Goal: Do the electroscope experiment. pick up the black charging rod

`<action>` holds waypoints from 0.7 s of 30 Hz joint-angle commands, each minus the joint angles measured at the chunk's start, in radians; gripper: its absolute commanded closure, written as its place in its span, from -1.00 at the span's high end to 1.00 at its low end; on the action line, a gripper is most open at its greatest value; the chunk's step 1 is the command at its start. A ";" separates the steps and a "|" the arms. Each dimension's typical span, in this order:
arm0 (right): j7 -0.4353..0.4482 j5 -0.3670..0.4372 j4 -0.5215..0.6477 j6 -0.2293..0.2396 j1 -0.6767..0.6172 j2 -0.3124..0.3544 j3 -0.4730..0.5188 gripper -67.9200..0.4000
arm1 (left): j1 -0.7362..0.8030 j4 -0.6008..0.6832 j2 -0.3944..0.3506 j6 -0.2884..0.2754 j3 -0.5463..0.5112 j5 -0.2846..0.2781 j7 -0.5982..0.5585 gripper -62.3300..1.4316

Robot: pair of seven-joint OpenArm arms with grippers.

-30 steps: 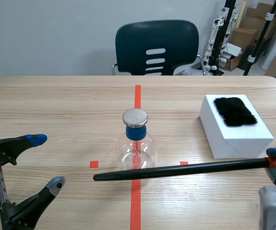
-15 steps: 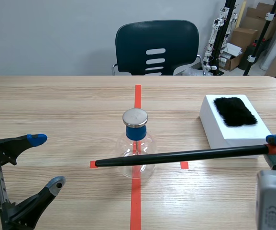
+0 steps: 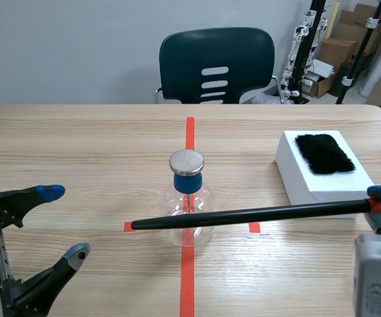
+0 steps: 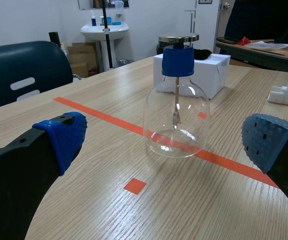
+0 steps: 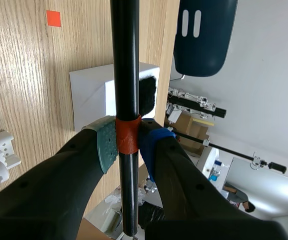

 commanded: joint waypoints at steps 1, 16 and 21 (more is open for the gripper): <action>0.000 0.007 0.004 -0.014 0.006 0.005 0.008 -0.97 | -0.003 0.011 -0.006 -0.001 -0.003 -0.010 -0.018 1.00; 0.007 0.007 0.004 -0.014 0.006 0.005 0.006 -0.97 | -0.003 0.011 -0.006 -0.001 -0.003 -0.010 -0.018 1.00; 0.045 0.007 0.004 -0.007 0.006 0.005 0.006 -0.97 | -0.003 0.011 -0.006 -0.001 -0.003 -0.010 -0.018 1.00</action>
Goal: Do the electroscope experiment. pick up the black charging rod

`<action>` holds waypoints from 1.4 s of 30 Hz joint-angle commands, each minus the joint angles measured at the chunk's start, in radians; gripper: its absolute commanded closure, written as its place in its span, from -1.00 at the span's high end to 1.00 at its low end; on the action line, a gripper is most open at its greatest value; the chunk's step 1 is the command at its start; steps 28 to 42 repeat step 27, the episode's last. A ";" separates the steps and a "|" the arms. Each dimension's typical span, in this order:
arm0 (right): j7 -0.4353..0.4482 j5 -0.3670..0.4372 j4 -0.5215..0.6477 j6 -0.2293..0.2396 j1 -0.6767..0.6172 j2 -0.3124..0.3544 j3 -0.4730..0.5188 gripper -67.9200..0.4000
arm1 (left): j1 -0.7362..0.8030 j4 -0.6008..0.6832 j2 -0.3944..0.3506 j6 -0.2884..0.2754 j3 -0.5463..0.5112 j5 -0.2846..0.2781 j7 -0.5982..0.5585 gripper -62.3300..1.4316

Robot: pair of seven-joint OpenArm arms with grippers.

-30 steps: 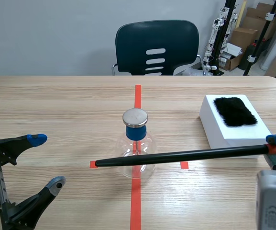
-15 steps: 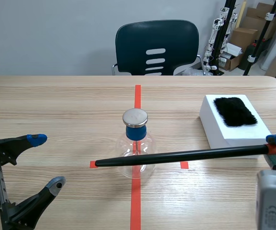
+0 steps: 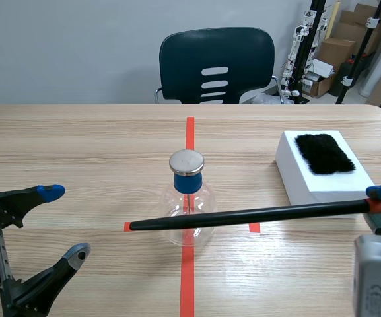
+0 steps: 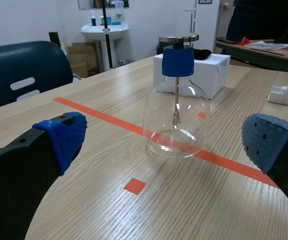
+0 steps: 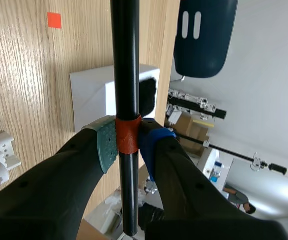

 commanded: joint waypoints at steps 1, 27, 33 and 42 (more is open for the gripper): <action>0.037 0.007 0.004 -0.009 0.006 0.005 0.006 -0.97 | -0.003 0.011 -0.006 -0.001 -0.003 -0.010 -0.018 1.00; 0.046 0.007 0.004 0.035 0.006 0.005 0.006 -0.97 | -0.003 0.011 -0.006 -0.001 -0.003 -0.009 -0.018 1.00; 0.046 0.007 0.004 0.035 0.006 0.005 0.006 -0.97 | -0.003 0.011 -0.006 -0.001 -0.003 -0.009 -0.018 1.00; 0.046 0.007 0.004 0.035 0.006 0.005 0.006 -0.97 | -0.003 0.011 -0.006 -0.001 -0.003 -0.009 -0.018 1.00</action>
